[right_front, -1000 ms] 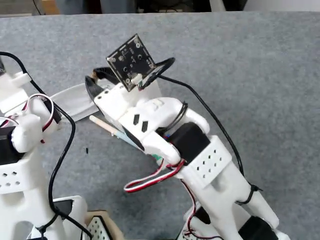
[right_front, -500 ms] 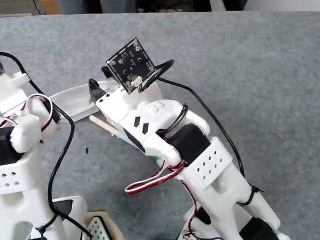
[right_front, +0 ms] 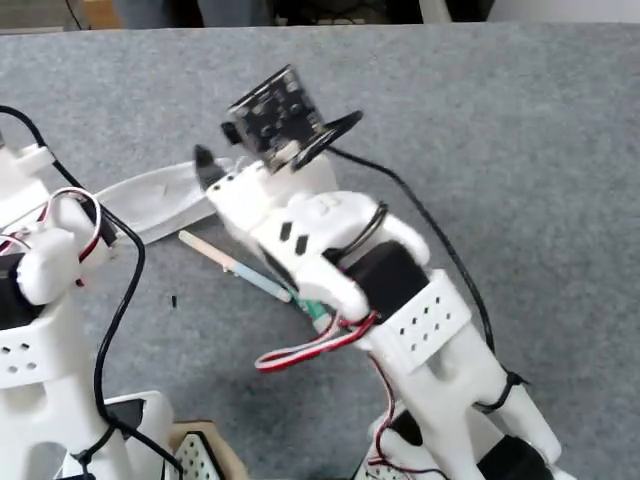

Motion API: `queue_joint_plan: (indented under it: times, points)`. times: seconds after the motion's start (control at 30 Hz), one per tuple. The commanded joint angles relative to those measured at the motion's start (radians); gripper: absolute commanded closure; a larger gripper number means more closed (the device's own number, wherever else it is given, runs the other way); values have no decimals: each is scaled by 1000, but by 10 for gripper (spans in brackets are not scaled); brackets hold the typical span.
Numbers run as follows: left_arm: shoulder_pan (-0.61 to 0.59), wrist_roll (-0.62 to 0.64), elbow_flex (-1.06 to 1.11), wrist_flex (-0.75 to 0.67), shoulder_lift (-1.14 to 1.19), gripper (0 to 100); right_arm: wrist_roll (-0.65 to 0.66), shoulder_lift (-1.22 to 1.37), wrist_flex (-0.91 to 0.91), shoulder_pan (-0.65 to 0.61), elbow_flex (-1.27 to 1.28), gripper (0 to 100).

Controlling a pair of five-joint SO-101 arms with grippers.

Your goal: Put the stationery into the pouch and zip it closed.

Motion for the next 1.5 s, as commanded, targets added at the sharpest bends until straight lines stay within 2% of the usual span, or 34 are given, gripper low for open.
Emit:
queue_joint_plan:
  times: [0.0, 0.3, 0.5, 0.7, 1.03, 1.23, 1.47]
  points:
    - [-39, 6, -44, -5, -6, 972, 8, -33, 55, 86, -2, 870]
    - [-71, 5, -42, -3, -8, 972, 5, -31, 265, 221, 111, 871]
    - [-73, 5, -41, -3, -8, 972, 6, -27, 293, 270, 262, 871]
    - [-73, 5, -39, -3, -12, 972, 8, -25, 261, 318, 423, 871]
    - [-74, 5, -38, -3, -14, 972, 61, -24, 58, 315, 700, 871]
    - [-74, 5, -39, -3, -14, 972, 63, 13, -29, 315, 719, 871]
    - [-74, 5, -39, -3, -17, 972, 57, 245, -48, 316, 608, 871]
